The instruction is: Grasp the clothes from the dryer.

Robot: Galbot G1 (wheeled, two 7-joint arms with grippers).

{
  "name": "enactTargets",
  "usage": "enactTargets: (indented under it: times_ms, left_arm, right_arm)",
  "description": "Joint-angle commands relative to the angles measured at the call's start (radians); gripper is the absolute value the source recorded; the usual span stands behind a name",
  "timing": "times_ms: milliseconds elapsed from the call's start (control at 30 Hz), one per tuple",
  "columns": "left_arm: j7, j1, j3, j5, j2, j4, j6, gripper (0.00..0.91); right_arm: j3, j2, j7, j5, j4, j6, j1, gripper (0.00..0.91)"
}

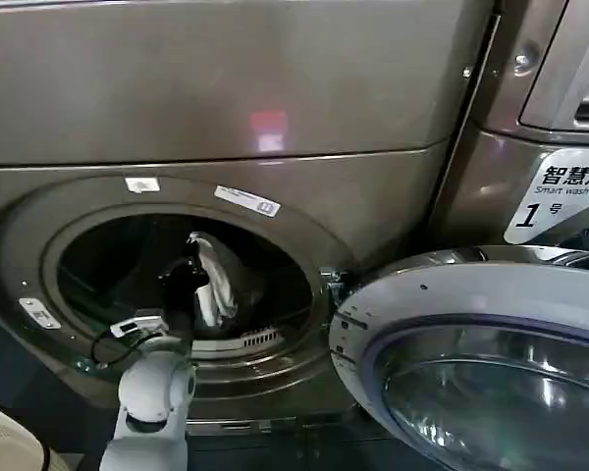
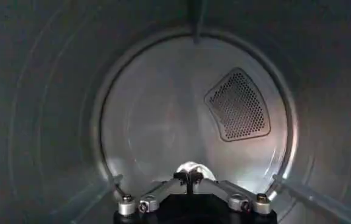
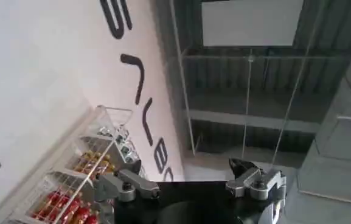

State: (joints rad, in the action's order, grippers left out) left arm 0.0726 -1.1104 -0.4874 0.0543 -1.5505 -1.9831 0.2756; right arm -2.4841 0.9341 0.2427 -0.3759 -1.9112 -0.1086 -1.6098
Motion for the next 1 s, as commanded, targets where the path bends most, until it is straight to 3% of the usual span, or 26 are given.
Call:
enactTargets:
  times_ms: [33, 400, 1000]
  left_arm:
    - [0.002, -0.025, 0.0, 0.001, -0.001, -0.032, 0.0, 0.0]
    - [-0.003, -0.024, 0.002, 0.0, 0.0, -0.035, -0.001, 0.0]
    - [-0.009, -0.022, 0.01, -0.038, -0.008, -0.03, -0.008, 0.0]
  right_arm:
    - [-0.001, 0.007, 0.0, -0.009, -0.007, -0.004, -0.001, 0.907]
    - [-0.005, 0.007, 0.021, -0.01, -0.01, -0.001, 0.002, 0.907]
    - [0.013, 0.004, 0.013, 0.009, -0.019, -0.028, 0.025, 0.907]
